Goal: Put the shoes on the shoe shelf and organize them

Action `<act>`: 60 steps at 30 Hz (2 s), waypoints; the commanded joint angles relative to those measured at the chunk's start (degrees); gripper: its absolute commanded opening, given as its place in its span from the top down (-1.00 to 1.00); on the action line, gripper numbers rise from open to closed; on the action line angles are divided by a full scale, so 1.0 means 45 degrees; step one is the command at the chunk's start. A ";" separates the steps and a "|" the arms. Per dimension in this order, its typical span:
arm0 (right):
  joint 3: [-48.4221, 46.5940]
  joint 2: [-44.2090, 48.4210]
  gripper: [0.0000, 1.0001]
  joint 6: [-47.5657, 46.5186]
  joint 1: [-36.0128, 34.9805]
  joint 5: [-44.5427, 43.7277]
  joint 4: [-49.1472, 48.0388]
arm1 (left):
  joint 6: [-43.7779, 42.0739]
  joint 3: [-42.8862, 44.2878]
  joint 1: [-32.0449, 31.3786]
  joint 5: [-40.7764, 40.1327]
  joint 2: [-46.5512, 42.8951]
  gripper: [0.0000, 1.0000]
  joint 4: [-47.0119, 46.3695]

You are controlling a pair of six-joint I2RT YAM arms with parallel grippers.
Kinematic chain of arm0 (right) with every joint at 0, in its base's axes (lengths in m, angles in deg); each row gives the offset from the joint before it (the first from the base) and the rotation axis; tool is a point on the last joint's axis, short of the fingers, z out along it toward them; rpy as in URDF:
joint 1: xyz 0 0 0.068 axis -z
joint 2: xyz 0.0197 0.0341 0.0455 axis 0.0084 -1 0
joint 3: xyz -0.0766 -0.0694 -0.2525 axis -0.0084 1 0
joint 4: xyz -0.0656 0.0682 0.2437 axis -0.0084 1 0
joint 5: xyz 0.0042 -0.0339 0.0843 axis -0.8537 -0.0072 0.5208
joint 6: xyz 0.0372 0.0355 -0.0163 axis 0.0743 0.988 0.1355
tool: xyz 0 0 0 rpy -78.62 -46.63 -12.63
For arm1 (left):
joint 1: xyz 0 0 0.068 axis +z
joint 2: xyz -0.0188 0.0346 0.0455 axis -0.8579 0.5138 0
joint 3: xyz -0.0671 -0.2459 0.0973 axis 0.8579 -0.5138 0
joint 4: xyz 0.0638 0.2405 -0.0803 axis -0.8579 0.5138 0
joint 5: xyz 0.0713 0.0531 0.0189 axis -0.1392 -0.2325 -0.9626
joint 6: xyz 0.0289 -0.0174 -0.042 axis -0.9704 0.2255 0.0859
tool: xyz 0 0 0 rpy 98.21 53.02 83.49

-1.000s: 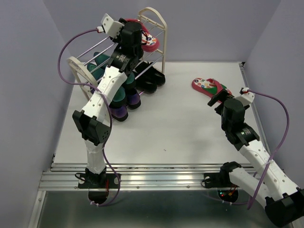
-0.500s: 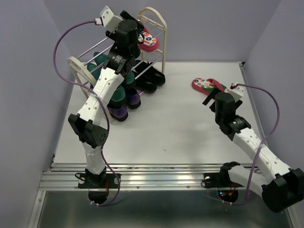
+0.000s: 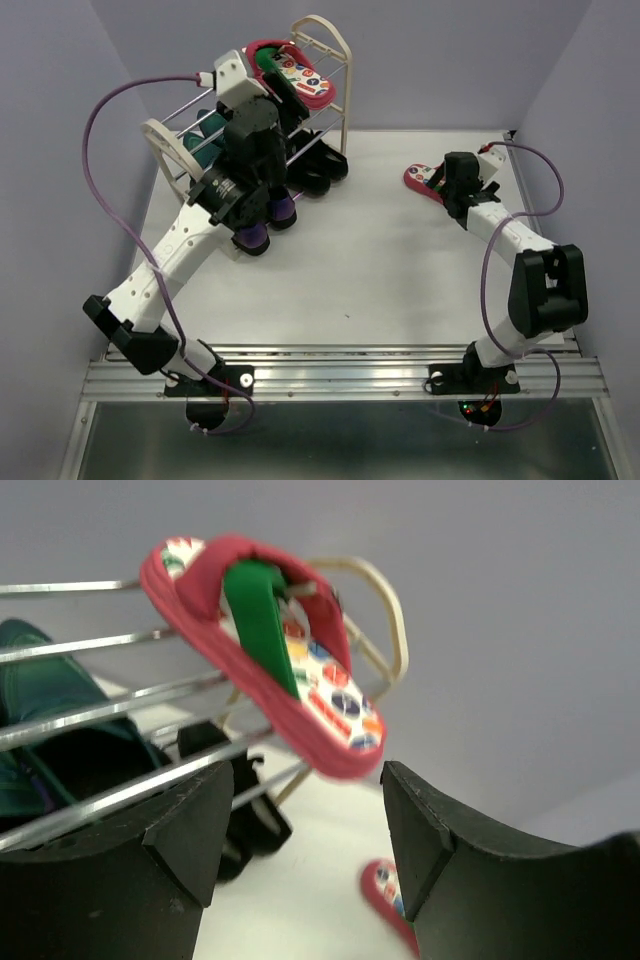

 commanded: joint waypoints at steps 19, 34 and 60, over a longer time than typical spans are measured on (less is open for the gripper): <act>-0.3182 -0.3791 0.99 0.1583 0.0865 -0.0144 0.0090 | -0.0518 -0.5246 -0.1396 0.1058 -0.4741 -0.40 0.0489; 0.1465 0.1602 0.99 -0.4042 -0.0793 0.8975 -0.0771 | -0.1300 -0.3312 -0.1825 0.2834 -0.3512 -0.29 0.2889; 0.1742 0.5705 -0.95 -0.1759 -0.0854 0.1791 0.2257 | -0.1787 -0.5382 -0.4717 0.7094 0.2170 -0.76 0.3087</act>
